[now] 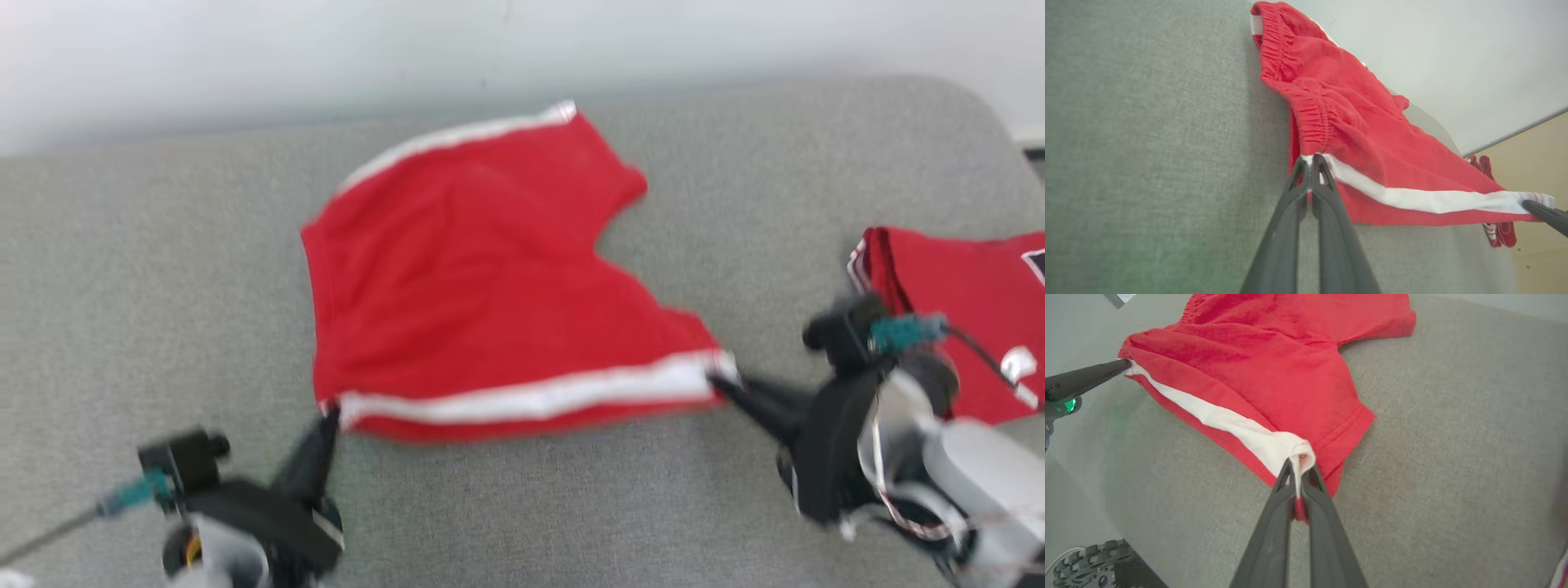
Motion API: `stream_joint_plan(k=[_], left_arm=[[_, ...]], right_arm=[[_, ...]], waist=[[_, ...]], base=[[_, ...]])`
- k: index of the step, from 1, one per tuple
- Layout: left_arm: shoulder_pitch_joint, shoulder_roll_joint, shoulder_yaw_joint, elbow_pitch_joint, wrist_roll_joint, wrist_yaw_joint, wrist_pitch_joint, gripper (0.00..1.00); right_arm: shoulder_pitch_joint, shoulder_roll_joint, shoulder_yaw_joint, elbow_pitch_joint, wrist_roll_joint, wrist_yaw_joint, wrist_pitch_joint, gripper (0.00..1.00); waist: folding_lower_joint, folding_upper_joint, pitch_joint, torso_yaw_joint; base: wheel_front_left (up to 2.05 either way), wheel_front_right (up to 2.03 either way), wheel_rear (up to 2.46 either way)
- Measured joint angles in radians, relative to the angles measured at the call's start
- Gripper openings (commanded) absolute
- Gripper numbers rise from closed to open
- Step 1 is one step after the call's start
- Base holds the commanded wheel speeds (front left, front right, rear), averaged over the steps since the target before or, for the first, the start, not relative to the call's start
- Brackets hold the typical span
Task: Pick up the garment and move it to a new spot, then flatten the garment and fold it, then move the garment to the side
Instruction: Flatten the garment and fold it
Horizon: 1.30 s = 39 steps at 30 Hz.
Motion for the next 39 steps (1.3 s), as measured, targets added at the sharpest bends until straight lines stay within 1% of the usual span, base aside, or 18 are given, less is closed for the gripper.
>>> stream_joint_plan(k=[1,3,4,5,7,10,11,15,17,19,21,23,25,27,30,32,35,39], left_arm=[[0.029,0.005,-0.007,-0.015,-0.002,0.004,0.010,0.00],[0.058,0.010,-0.018,-0.031,-0.002,0.005,0.020,0.00],[0.118,0.026,-0.036,-0.071,-0.002,0.014,0.036,0.00],[0.148,0.036,-0.037,-0.089,-0.002,0.017,0.038,0.00],[0.198,0.051,-0.038,-0.130,-0.009,0.035,0.039,0.00],[0.267,0.059,-0.043,-0.196,-0.035,0.063,0.059,0.00],[0.267,0.059,-0.043,-0.196,-0.035,0.063,0.059,0.00],[0.344,0.079,-0.048,-0.286,-0.057,0.110,0.093,0.00],[0.378,0.095,-0.058,-0.325,-0.064,0.129,0.123,0.00],[0.391,0.097,-0.052,-0.364,-0.072,0.138,0.121,0.00],[0.386,0.093,-0.045,-0.391,-0.079,0.142,0.115,0.00],[0.370,0.088,-0.045,-0.398,-0.078,0.142,0.114,0.00],[0.333,0.071,-0.043,-0.400,-0.078,0.138,0.112,0.00],[0.289,0.048,-0.040,-0.396,-0.073,0.136,0.103,0.00],[0.210,0.018,-0.023,-0.367,-0.061,0.136,0.082,0.00],[0.148,0.000,-0.020,-0.334,-0.041,0.138,0.072,0.00],[0.051,-0.034,-0.024,-0.275,-0.014,0.145,0.061,0.00],[-0.060,-0.082,-0.046,-0.201,0.015,0.132,0.059,0.00]], right_arm=[[0.030,-0.012,-0.005,-0.016,0.020,0.000,0.030,0.00],[0.065,-0.023,-0.016,-0.029,0.041,0.000,0.056,0.00],[0.133,-0.046,-0.056,-0.049,0.076,0.000,0.101,0.00],[0.167,-0.059,-0.076,-0.059,0.088,0.000,0.126,0.00],[0.235,-0.077,-0.115,-0.083,0.095,0.000,0.170,0.00],[0.338,-0.093,-0.177,-0.114,0.093,0.000,0.235,0.00],[0.338,-0.093,-0.177,-0.114,0.093,0.000,0.235,0.00],[0.475,-0.083,-0.274,-0.173,0.089,0.000,0.324,0.00],[0.525,-0.081,-0.331,-0.193,0.051,0.000,0.374,0.00],[0.546,-0.061,-0.393,-0.226,0.004,0.000,0.393,0.00],[0.542,-0.035,-0.438,-0.262,-0.050,0.000,0.407,0.00],[0.517,0.008,-0.466,-0.285,-0.084,0.000,0.416,0.00],[0.468,0.040,-0.475,-0.296,-0.115,0.000,0.421,0.00],[0.400,0.054,-0.474,-0.285,-0.149,0.000,0.424,0.00],[0.289,0.081,-0.467,-0.234,-0.188,0.000,0.396,0.00],[0.212,0.080,-0.451,-0.186,-0.229,0.000,0.370,0.00],[0.107,0.086,-0.422,-0.096,-0.254,0.000,0.329,0.00],[-0.023,0.091,-0.370,0.012,-0.290,0.000,0.266,0.00]], waist=[[0.0000,0.0000,-0.013,0.000],[0.0000,0.0000,-0.025,0.000],[0.0000,0.0000,-0.047,0.001],[0.0000,-0.0001,-0.058,0.002],[0.0000,0.0000,-0.075,0.004],[0.0001,0.0000,-0.093,0.011],[0.0001,0.0000,-0.093,0.011],[0.0002,-0.0001,-0.099,0.024],[0.0003,-0.0001,-0.099,0.027],[0.0002,0.0000,-0.097,0.029],[0.0003,0.0000,-0.093,0.033],[0.0003,0.0000,-0.087,0.036],[0.0003,0.0001,-0.079,0.039],[0.0005,0.0001,-0.067,0.042],[0.0005,0.0001,-0.045,0.049],[0.0005,0.0002,-0.027,0.056],[0.0006,0.0003,0.004,0.070],[0.0006,0.0003,0.049,0.095]], base=[[0.00,0.00,0.00],[0.00,0.00,0.00],[0.00,0.00,0.00],[0.00,0.00,0.00],[0.00,0.00,0.00],[0.00,0.00,0.00],[0.00,0.00,0.00],[0.00,0.00,0.00],[0.00,0.00,0.00],[0.00,0.00,0.00],[0.00,0.00,0.00],[0.00,0.00,0.00],[0.00,0.00,0.00],[0.00,0.00,0.00],[0.00,0.00,0.00],[0.00,0.00,0.00],[0.00,0.00,0.00],[0.00,0.00,0.00]])
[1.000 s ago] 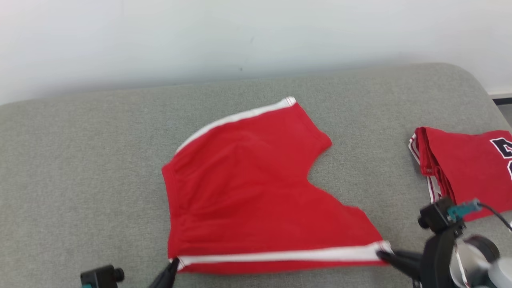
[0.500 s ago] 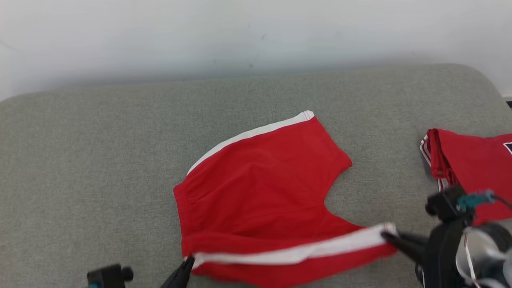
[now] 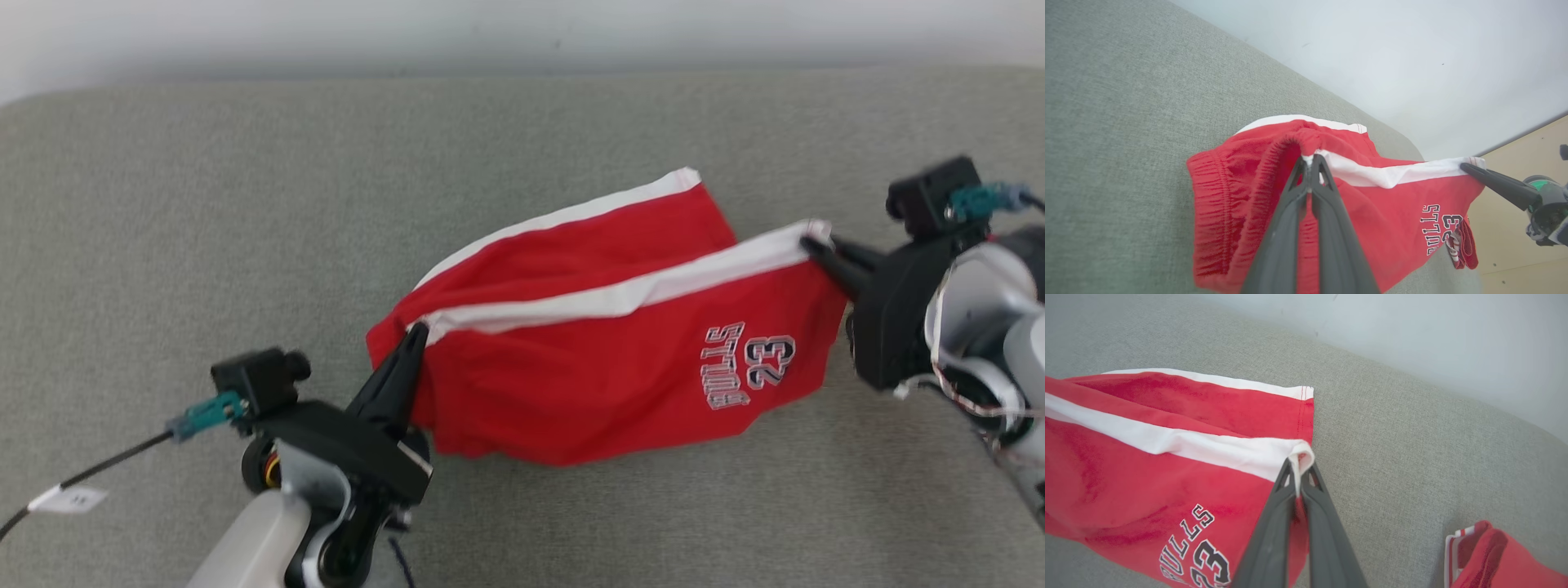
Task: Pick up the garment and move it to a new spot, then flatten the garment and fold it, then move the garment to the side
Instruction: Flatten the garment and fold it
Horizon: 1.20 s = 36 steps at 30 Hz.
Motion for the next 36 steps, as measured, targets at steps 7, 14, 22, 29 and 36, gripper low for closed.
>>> stream_joint_plan(k=[7,14,22,29,36], left_arm=[[-0.147,-0.068,-0.010,0.085,0.041,-0.006,-0.039,0.00],[-0.220,-0.119,-0.005,0.157,0.056,0.000,-0.081,0.00],[-0.253,-0.150,-0.011,0.224,0.057,-0.012,-0.108,0.33],[-0.269,-0.165,-0.012,0.270,0.065,-0.022,-0.151,1.00],[-0.233,-0.138,-0.005,0.285,0.122,-0.024,-0.220,1.00]], right_arm=[[-0.193,0.004,0.041,0.184,-0.062,0.000,-0.093,0.00],[-0.311,0.052,0.059,0.335,-0.111,0.000,-0.185,0.00],[-0.386,0.102,0.092,0.473,-0.154,0.000,-0.290,0.27],[-0.415,0.127,0.125,0.539,-0.154,0.000,-0.386,1.00],[-0.414,0.144,0.111,0.617,-0.054,0.000,-0.340,1.00]], waist=[[0.0001,0.0000,0.085,0.052],[0.0001,0.0001,0.153,0.107],[0.0000,0.0001,0.185,0.147],[-0.0002,0.0000,0.154,0.144],[-0.0003,-0.0001,0.093,0.138]], base=[[0.00,0.00,0.00],[0.00,0.00,0.00],[0.00,0.00,0.00],[0.00,0.00,0.00],[0.00,0.00,0.00]])
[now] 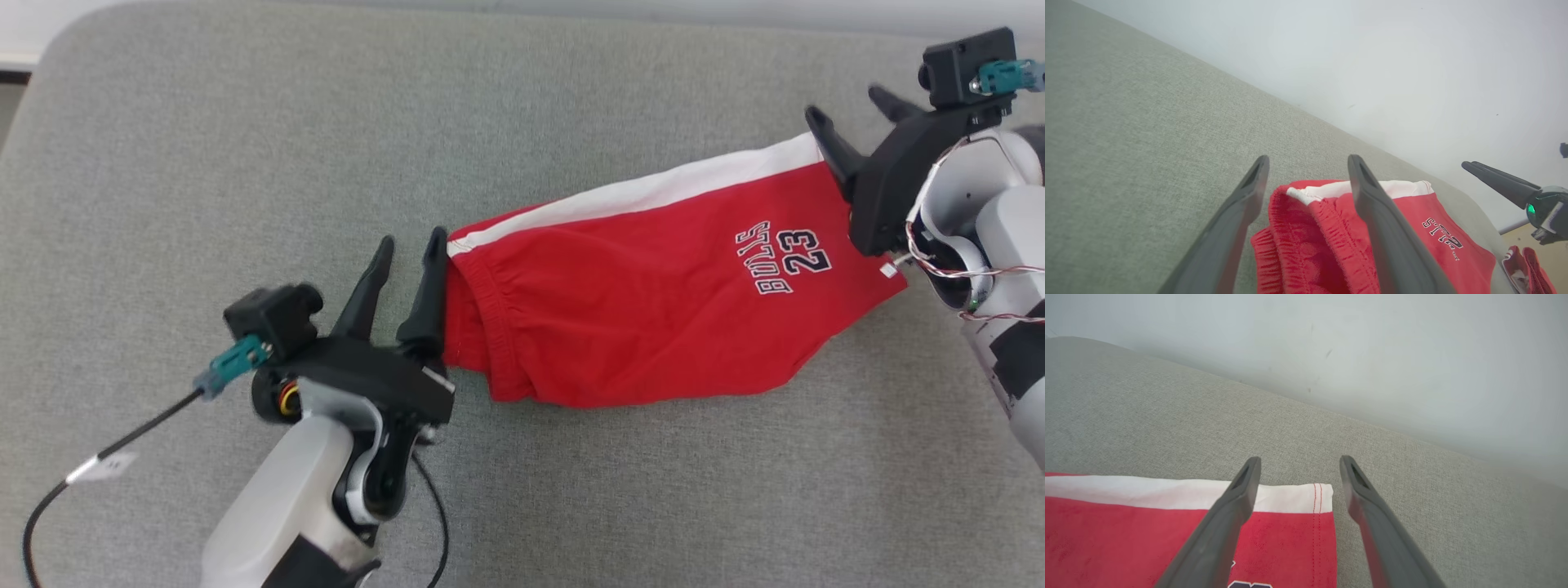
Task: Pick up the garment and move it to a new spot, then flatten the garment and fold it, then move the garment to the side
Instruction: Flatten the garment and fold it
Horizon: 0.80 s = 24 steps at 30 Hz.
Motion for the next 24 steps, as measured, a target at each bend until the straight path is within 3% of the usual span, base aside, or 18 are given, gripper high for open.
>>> stream_joint_plan(k=[4,9,12,14,17,24], left_arm=[[0.073,0.033,0.025,-0.037,0.087,0.003,-0.023,1.00],[0.233,0.030,0.148,-0.169,0.247,0.009,-0.026,1.00],[0.315,0.013,0.198,-0.215,0.305,0.002,-0.026,1.00],[0.404,0.007,0.244,-0.279,0.435,-0.007,-0.026,1.00],[0.482,-0.008,0.287,-0.324,0.528,-0.007,-0.026,1.00],[0.590,-0.046,0.373,-0.382,0.649,-0.026,-0.026,1.00]], right_arm=[[0.025,0.004,-0.056,0.052,0.108,0.000,0.131,1.00],[0.069,-0.005,-0.102,0.084,0.167,0.000,0.246,1.00],[0.084,-0.015,-0.124,0.103,0.167,0.000,0.265,1.00],[0.100,-0.014,-0.141,0.126,0.155,0.000,0.282,1.00],[0.105,-0.007,-0.172,0.152,0.152,0.000,0.283,1.00],[0.111,0.027,-0.240,0.219,0.125,0.000,0.263,1.00]], waist=[[-0.0001,-0.0001,-0.040,-0.001],[-0.0002,-0.0001,-0.078,0.007],[-0.0002,-0.0002,-0.084,0.015],[-0.0001,-0.0001,-0.085,0.027],[-0.0002,-0.0001,-0.079,0.037],[0.0000,-0.0001,-0.056,0.068]], base=[[0.00,0.00,0.00],[0.00,0.00,0.00],[0.00,0.00,0.00],[0.00,0.00,0.00],[0.00,0.00,0.00],[0.00,0.00,0.00]])
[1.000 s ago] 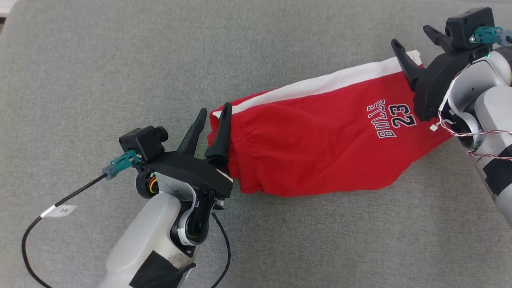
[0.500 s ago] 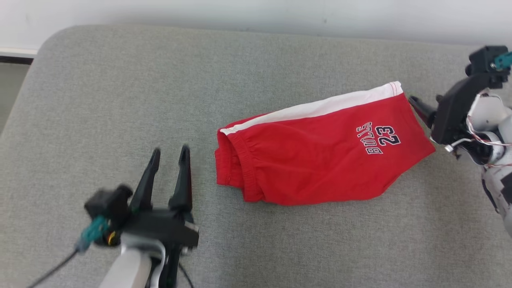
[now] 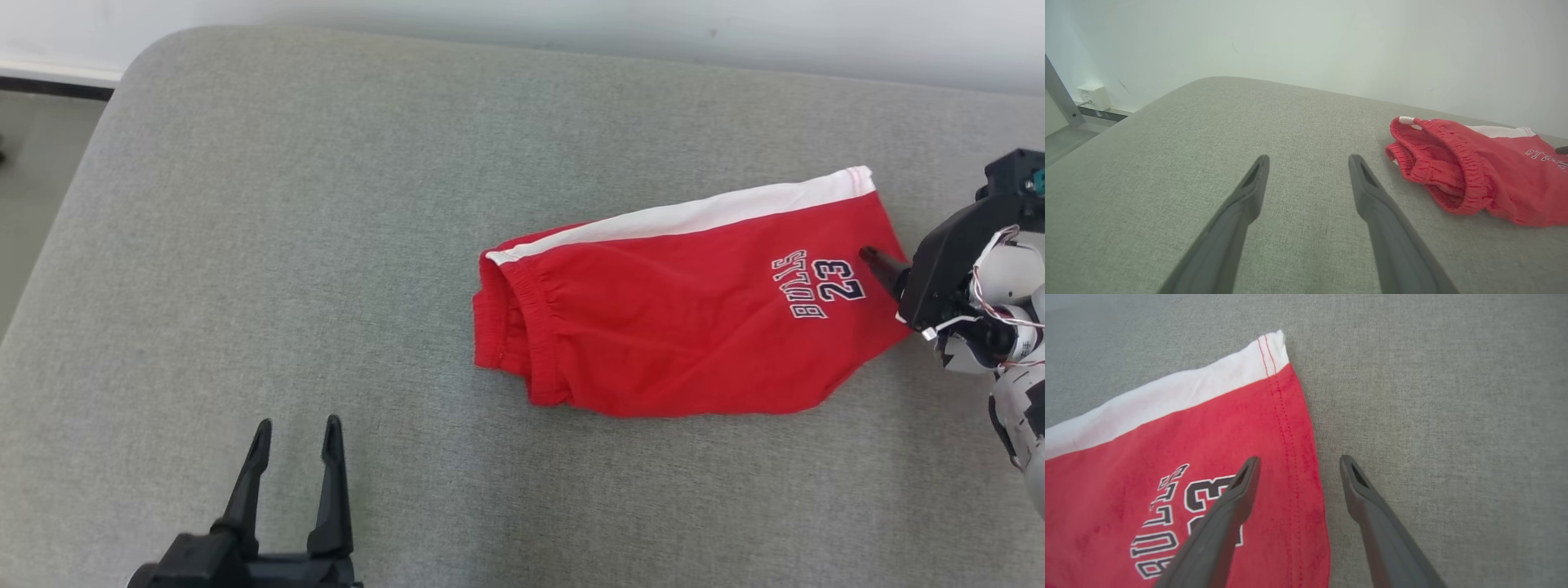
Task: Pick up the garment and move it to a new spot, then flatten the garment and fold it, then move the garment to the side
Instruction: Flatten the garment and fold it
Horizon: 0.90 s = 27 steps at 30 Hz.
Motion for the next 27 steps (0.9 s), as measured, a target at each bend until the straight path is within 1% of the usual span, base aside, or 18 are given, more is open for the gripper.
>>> stream_joint_plan(k=[3,8,13,14,15,16,17,21,23,27], left_arm=[[0.024,-0.011,0.020,-0.007,0.008,-0.008,0.000,1.00],[0.055,-0.026,0.058,-0.019,0.014,-0.025,0.000,1.00],[0.065,-0.030,0.075,-0.015,0.013,-0.035,0.000,1.00],[0.065,-0.031,0.078,-0.014,0.013,-0.035,0.000,1.00],[0.065,-0.031,0.079,-0.014,0.005,-0.035,0.000,1.00],[0.064,-0.032,0.081,-0.014,-0.001,-0.035,0.000,1.00],[0.063,-0.032,0.080,-0.013,-0.005,-0.035,0.000,1.00],[0.050,-0.032,0.075,-0.010,-0.012,-0.033,0.000,1.00],[0.049,-0.032,0.071,-0.007,-0.015,-0.028,0.000,1.00],[0.048,-0.033,0.064,-0.002,-0.025,-0.026,0.000,1.00]], right_arm=[[0.003,0.006,-0.007,0.019,-0.014,0.000,-0.002,1.00],[0.002,0.010,-0.028,0.069,-0.073,0.000,-0.048,1.00],[-0.013,0.039,-0.020,0.079,-0.094,-0.007,-0.023,1.00],[-0.014,0.044,-0.013,0.072,-0.094,-0.008,-0.013,0.81],[-0.015,0.051,-0.007,0.063,-0.096,-0.008,-0.006,0.44],[-0.015,0.058,-0.002,0.053,-0.096,-0.008,0.002,0.13],[-0.015,0.063,0.005,0.043,-0.097,-0.009,0.006,0.00],[-0.013,0.081,0.017,0.017,-0.107,-0.006,0.009,0.00],[-0.011,0.072,0.014,0.018,-0.130,0.000,-0.007,0.00],[-0.003,0.042,0.000,0.019,-0.165,0.001,-0.035,0.00]], waist=[[0.0000,0.0000,0.006,0.010],[-0.0001,-0.0001,0.020,0.035],[-0.0001,-0.0001,0.034,0.044],[-0.0001,-0.0001,0.037,0.043],[-0.0002,-0.0002,0.039,0.042],[-0.0002,-0.0002,0.041,0.041],[-0.0001,-0.0002,0.043,0.040],[0.0000,-0.0001,0.047,0.035],[0.0001,-0.0001,0.045,0.034],[0.0002,0.0000,0.031,0.033]], base=[[0.00,0.00,0.00],[0.00,0.00,0.00],[0.00,0.00,0.00],[0.00,0.00,0.00],[0.00,0.00,0.00],[0.00,0.00,0.00],[0.00,0.00,0.00],[0.00,0.00,0.00],[0.00,0.00,0.00],[0.00,0.00,0.00]])
